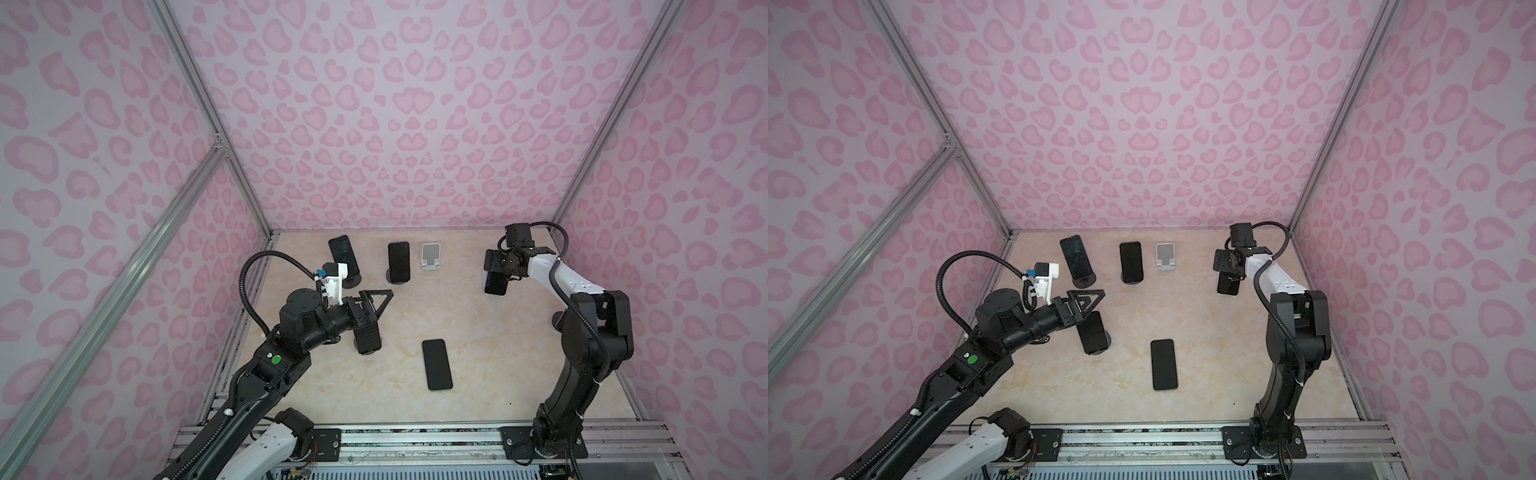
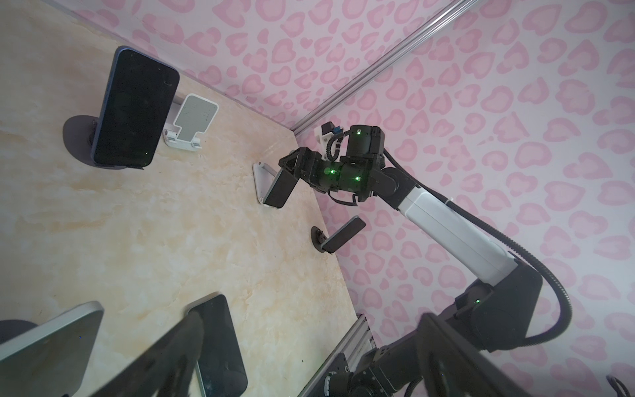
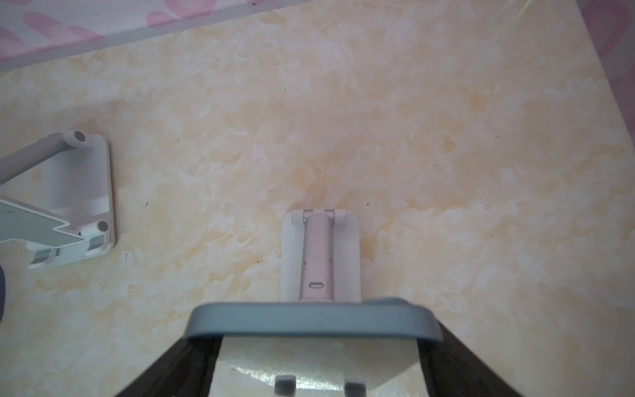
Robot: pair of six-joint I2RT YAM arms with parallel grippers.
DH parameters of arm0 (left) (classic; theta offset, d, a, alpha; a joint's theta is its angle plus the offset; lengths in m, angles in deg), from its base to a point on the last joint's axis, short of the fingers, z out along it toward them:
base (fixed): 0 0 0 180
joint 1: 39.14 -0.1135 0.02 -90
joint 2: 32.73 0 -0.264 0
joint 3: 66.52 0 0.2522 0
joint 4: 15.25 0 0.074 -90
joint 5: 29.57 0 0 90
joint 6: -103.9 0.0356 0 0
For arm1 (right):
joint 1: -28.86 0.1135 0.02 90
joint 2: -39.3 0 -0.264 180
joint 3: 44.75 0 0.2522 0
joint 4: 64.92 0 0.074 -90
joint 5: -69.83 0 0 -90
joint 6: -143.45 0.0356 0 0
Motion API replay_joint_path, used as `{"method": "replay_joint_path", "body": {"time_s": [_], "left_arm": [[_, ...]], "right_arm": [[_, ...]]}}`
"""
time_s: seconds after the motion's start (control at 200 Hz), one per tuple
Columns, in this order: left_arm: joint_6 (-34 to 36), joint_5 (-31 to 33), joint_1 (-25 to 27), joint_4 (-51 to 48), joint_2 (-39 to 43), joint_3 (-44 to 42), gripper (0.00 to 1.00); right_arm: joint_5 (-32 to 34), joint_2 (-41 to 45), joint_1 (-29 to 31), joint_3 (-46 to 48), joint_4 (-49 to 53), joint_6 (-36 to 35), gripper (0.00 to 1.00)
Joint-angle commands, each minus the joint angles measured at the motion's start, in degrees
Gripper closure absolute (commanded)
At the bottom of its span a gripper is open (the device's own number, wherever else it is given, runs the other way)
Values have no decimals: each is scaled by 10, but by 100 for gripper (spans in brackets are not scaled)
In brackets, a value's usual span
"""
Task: Remove the phone from the phone stand
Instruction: 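Close right gripper on the phone's bottom edge and lift it off, then carry the held phone toward the robot beside the flat phone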
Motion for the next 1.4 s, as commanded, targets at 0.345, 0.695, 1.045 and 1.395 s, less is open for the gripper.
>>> {"method": "replay_joint_path", "body": {"time_s": [0.345,0.695,1.045,1.395], "left_arm": [[10,9,1,1,8,-1,0],[15,18,1,-1,14,-1,0],[21,23,1,-4,17,-1,1],[14,87,1,-27,55,-27,1]], "right_arm": [[-1,-1,-2,30,-66,5,21],[-8,27,-1,55,-92,16,32],[18,90,17,69,-80,11,32],[70,176,88,109,-23,11,32]]}}
